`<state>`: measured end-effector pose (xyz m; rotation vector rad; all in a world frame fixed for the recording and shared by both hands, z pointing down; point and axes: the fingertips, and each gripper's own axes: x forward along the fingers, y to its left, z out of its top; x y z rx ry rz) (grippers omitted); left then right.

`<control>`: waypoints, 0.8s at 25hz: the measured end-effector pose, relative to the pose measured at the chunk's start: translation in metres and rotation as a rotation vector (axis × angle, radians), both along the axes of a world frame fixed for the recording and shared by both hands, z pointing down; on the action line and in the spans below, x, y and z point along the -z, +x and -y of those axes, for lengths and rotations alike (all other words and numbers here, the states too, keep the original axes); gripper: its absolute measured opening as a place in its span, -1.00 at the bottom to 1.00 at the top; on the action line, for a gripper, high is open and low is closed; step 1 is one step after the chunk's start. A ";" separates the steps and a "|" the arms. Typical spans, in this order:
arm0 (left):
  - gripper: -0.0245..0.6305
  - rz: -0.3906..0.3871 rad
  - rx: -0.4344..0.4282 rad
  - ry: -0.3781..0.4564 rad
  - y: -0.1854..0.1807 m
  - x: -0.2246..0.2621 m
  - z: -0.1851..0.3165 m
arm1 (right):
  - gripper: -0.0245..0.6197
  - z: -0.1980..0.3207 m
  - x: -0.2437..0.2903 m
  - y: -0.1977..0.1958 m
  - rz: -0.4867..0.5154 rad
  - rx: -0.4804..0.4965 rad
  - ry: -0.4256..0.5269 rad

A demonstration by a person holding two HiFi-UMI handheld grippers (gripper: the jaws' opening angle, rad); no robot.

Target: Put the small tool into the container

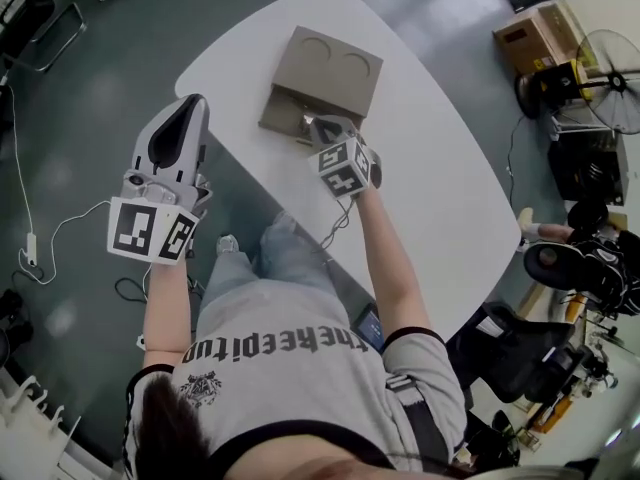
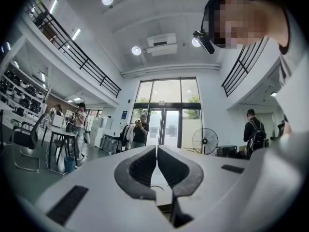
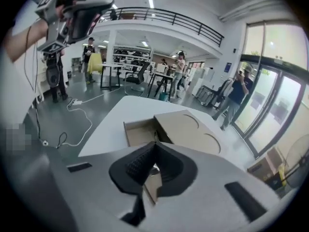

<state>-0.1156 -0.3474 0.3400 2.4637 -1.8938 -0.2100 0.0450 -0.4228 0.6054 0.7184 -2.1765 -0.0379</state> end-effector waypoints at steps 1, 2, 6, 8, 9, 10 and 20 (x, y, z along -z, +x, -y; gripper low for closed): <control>-0.89 0.000 -0.009 0.004 0.000 0.002 -0.001 | -0.91 -0.001 0.006 0.002 0.034 -0.039 -0.005; -0.89 0.000 -0.020 0.007 0.000 0.004 -0.002 | -0.91 -0.003 0.011 0.004 0.069 -0.080 -0.006; -0.89 0.000 -0.069 0.017 0.003 0.009 -0.007 | -0.91 -0.009 0.037 0.017 0.215 -0.240 0.010; -0.89 0.001 -0.093 0.021 0.004 0.010 -0.009 | -0.91 -0.014 0.049 0.023 0.267 -0.301 0.036; -0.89 0.000 -0.104 0.023 0.004 0.011 -0.009 | -0.91 -0.016 0.055 0.025 0.288 -0.328 0.053; -0.89 -0.001 -0.114 0.027 0.004 0.012 -0.010 | -0.91 -0.018 0.061 0.028 0.306 -0.352 0.072; -0.89 -0.004 -0.202 0.068 0.007 0.025 -0.029 | -0.91 -0.060 0.128 0.043 0.437 -0.484 0.255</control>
